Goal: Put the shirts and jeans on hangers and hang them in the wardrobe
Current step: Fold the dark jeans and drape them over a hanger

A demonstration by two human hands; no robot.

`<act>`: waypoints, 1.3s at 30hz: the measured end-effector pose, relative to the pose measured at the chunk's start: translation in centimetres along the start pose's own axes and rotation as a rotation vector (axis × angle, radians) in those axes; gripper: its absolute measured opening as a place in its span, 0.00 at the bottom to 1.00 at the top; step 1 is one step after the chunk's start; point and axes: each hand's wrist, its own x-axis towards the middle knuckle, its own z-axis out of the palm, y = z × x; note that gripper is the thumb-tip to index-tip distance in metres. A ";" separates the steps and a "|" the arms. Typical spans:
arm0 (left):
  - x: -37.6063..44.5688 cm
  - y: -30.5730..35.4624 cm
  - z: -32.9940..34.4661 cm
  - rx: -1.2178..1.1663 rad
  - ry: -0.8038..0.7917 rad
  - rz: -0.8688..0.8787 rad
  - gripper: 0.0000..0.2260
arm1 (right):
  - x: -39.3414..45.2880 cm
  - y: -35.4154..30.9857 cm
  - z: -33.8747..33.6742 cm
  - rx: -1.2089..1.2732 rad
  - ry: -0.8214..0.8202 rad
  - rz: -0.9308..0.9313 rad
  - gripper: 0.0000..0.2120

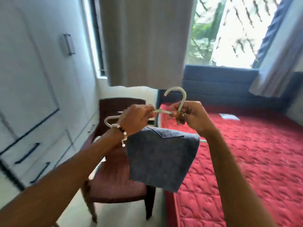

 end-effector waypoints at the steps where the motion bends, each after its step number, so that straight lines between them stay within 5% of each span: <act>1: -1.9 -0.2 -3.5 0.057 0.055 -0.040 0.14 | 0.8 -2.2 2.4 0.021 -0.057 -0.038 0.07; 15: -26.9 1.2 -41.4 0.800 0.534 -0.536 0.07 | 2.8 -25.3 34.3 0.149 -0.461 -0.454 0.07; 26: -41.6 4.3 -62.0 1.175 0.775 -0.843 0.09 | 3.1 -39.2 54.8 0.022 -0.665 -0.924 0.10; 31: -45.4 4.6 -69.3 1.321 0.888 -0.860 0.09 | 3.9 -46.6 64.3 0.086 -0.456 -1.106 0.14; 39: -49.4 7.2 -81.5 1.532 0.831 -1.068 0.08 | 4.0 -60.5 73.6 -0.008 -0.148 -1.212 0.12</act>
